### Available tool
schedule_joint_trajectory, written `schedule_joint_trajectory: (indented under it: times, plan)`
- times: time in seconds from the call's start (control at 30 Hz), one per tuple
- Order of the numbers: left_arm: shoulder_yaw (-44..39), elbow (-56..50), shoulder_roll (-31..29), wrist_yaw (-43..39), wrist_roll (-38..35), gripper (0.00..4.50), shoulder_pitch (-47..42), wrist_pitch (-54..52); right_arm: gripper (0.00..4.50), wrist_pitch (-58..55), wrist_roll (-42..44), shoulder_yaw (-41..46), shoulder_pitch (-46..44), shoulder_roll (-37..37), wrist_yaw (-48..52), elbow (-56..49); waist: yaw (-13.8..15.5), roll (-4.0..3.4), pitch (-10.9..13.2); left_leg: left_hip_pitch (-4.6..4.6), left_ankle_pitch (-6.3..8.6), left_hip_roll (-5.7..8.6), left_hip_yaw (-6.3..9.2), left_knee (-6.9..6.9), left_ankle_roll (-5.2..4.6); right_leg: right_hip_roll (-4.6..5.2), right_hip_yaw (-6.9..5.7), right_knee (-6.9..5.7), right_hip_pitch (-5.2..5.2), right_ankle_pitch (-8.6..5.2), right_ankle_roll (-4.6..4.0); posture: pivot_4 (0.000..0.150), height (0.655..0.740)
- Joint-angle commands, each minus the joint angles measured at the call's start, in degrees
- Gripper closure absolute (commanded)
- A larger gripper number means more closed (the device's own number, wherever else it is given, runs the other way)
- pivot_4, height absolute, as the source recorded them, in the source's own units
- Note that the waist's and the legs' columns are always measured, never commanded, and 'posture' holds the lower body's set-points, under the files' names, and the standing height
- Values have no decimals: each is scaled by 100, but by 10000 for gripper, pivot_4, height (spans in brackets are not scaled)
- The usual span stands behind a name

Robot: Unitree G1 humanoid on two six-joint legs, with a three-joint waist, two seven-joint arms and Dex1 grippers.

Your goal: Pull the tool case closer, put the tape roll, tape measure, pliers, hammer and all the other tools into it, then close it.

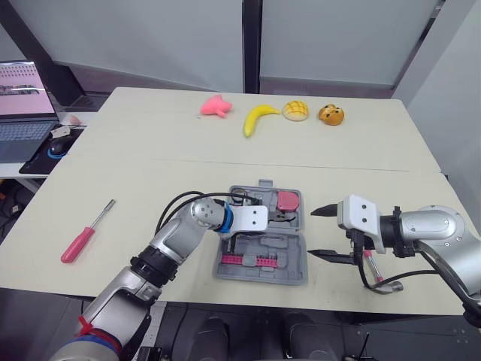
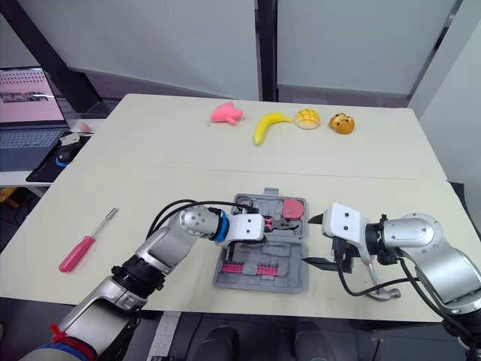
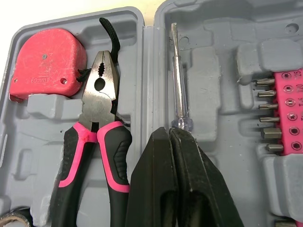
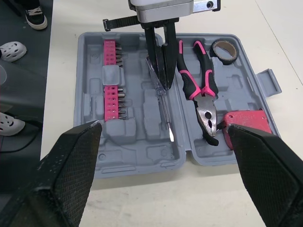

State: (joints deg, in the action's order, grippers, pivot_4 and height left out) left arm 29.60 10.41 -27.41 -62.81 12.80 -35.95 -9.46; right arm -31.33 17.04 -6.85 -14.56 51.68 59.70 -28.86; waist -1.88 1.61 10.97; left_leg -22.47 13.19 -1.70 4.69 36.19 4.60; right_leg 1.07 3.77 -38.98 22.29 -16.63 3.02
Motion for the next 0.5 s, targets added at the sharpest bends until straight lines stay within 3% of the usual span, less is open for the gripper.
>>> schedule_joint_trajectory:
  times: [0.03, 0.5]
  plan:
    - [51, -54, -87, -99, 57, 44517, 61, 58, 0, 56, 32, 120, -35, 58, 3, -72, 0, 0, 0, 0, 0, 0, 0, 0, 0, 0, 0, 0, 0, 0, 0, 1500, 7400]
    - [18, -120, -309, -157, 59, 44517, 112, 169, 0, 75, 14, 90, -66, 52, 20, -39, 3, 0, 0, 1, 0, 0, 1, 0, 0, 0, -1, 0, -1, 0, 0, 1500, 7400]
